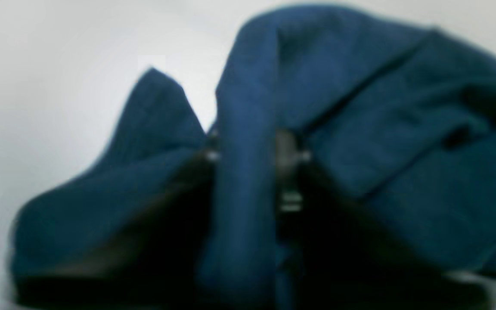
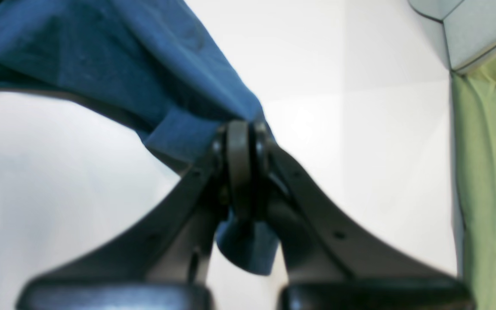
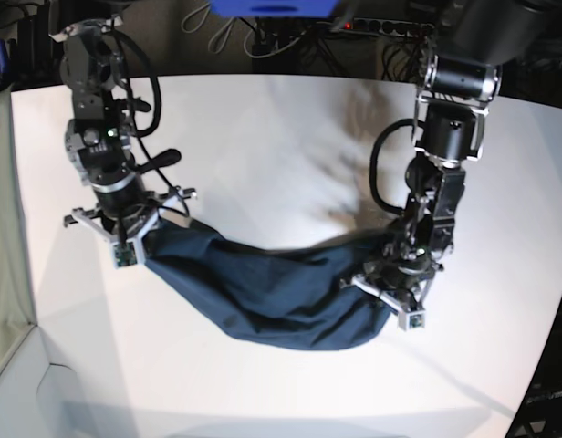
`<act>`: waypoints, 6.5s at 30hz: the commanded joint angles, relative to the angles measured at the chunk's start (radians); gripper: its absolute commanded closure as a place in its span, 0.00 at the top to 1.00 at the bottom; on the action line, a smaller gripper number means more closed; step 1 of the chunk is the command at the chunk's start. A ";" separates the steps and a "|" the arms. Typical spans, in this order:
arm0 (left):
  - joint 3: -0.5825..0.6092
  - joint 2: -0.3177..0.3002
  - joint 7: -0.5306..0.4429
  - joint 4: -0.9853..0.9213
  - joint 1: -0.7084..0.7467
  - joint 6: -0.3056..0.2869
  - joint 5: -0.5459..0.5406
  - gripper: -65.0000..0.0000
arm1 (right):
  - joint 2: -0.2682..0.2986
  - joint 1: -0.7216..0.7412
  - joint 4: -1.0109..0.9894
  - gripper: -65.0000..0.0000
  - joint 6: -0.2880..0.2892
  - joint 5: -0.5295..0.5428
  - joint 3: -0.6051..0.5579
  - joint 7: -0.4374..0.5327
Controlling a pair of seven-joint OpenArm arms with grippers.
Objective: Layout the t-shirt on the table in an organized manner, then fold the t-shirt properly
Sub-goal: 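Move the left gripper with its shirt edge back toward the right gripper, then release the shirt with the left gripper and raise it, then lower the left gripper onto another shirt edge and grasp it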
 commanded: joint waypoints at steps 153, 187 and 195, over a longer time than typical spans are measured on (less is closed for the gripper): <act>0.121 -0.211 -0.020 0.809 0.553 -0.078 -0.274 0.01 | 0.006 0.090 -0.152 0.00 0.000 -0.003 0.004 0.037; 0.129 -0.238 -0.020 0.812 0.645 -0.085 -0.274 0.37 | 0.006 0.086 -0.152 0.00 0.000 -0.003 0.004 0.037; 0.130 -0.216 -0.020 0.738 0.625 -0.086 -0.274 0.36 | 0.005 0.086 -0.152 0.00 0.000 -0.003 0.004 0.037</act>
